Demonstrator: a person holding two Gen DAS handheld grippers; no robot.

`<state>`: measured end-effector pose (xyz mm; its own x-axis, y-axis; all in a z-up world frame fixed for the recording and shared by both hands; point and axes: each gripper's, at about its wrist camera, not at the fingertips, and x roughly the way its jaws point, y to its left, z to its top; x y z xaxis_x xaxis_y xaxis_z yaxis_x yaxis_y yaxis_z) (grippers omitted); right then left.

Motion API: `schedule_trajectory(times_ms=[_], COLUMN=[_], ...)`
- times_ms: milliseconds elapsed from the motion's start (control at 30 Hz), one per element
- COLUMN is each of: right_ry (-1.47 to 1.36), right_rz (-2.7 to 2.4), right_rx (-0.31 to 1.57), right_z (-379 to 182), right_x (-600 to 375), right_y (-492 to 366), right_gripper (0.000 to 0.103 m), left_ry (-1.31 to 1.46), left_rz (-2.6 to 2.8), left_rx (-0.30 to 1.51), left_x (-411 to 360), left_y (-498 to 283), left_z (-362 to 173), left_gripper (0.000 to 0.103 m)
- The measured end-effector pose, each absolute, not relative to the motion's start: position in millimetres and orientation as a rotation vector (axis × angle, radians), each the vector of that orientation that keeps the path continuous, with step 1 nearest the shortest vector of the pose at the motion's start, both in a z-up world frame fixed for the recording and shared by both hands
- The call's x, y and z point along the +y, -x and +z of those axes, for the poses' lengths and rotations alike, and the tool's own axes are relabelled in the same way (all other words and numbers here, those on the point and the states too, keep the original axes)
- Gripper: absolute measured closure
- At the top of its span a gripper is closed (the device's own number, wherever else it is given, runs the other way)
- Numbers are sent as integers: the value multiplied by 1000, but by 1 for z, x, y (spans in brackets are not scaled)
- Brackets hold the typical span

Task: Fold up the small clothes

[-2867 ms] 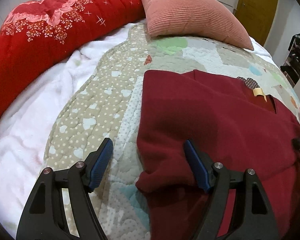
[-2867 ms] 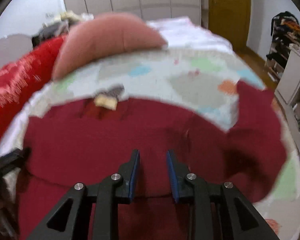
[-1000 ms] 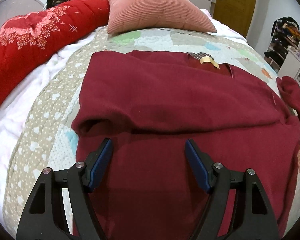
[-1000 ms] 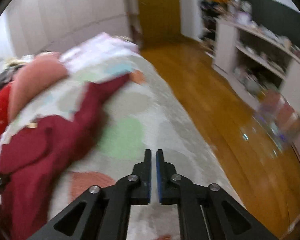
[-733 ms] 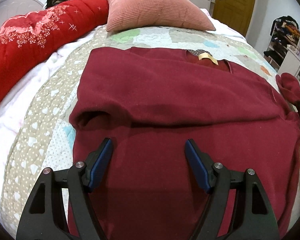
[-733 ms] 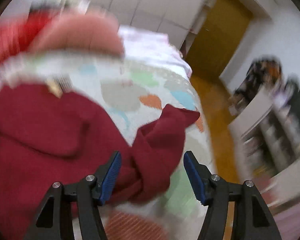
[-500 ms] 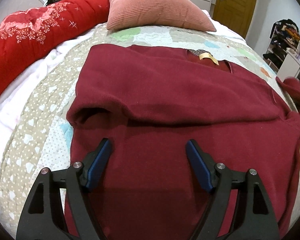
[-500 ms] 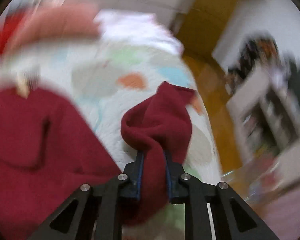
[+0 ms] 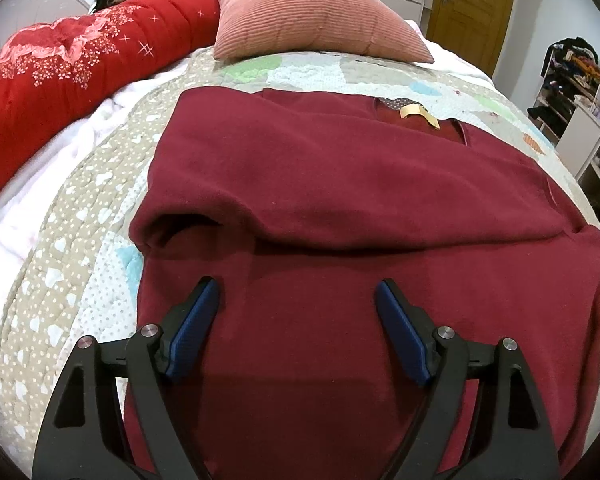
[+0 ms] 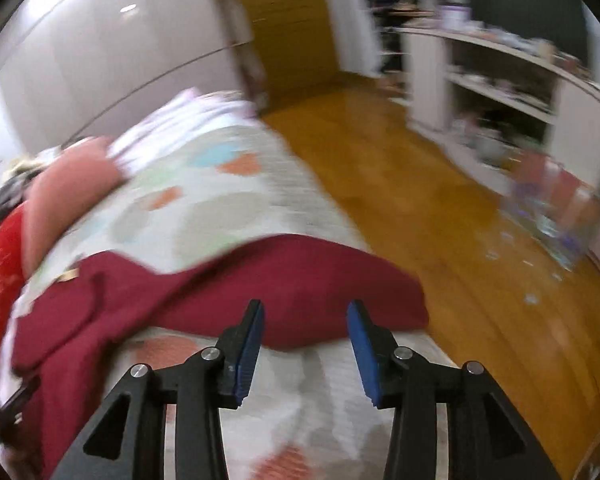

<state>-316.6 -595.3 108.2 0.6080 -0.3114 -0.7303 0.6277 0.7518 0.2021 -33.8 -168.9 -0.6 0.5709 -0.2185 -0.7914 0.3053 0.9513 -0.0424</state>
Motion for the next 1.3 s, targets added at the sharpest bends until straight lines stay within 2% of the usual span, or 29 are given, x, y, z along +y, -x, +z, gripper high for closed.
schedule_trajectory(times_ms=[67, 233, 300, 333, 367, 433, 533, 633, 833, 900, 933, 1000, 1033, 1067, 1100, 1300], right_ry=[-481, -642, -748, -765, -763, -749, -623, -558, -565, -586, -623, -605, -574, -562, -558, -554], right_rz=[-477, -485, -479, -495, -516, -476, -429, -372, -344, -356, -366, -374, -391, -420, -451, -589], right_rx=[750, 846, 862, 847, 850, 803, 720, 666, 882, 886, 831, 743, 709, 697, 681, 756], right_z=[109, 69, 50, 48, 49, 66, 110, 131, 67, 64, 74, 96, 109, 116, 126, 134], right_x=[-589, -621, -644, -653, -660, -660, -636, -603, -550, -553, -562, -572, -577, -583, -592, -645], right_y=[289, 223, 208, 205, 201, 207, 242, 288, 356, 364, 362, 353, 341, 331, 314, 226], right_gripper=[54, 53, 60, 80, 92, 97, 97, 100, 100, 100, 99, 77, 46, 34, 31, 31], left_ry=[-104, -102, -100, -99, -98, -95, -91, -91, -93, -96, -94, -85, -80, -78, -76, -80], left_rz=[-307, -307, -308, -308, -309, -309, -309, -308, -305, -303, -303, -307, -310, -310, -310, -311], left_rx=[912, 913, 914, 913, 913, 913, 913, 913, 913, 913, 913, 912, 912, 912, 913, 914], left_x=[-169, -169, -169, -169, -169, -168, -169, -169, -170, -170, -170, -169, -168, -168, -168, -170], left_y=[34, 34, 34, 34, 34, 34, 33, 33, 33, 34, 33, 34, 33, 34, 34, 33], left_z=[-1, -1, -1, -1, -2, -2, -2, -2, -2, -2, -2, -2, -3, -3, -3, -4], left_gripper=[21, 21, 20, 20, 20, 20, 20, 20, 19, 19, 19, 19, 19, 19, 19, 17])
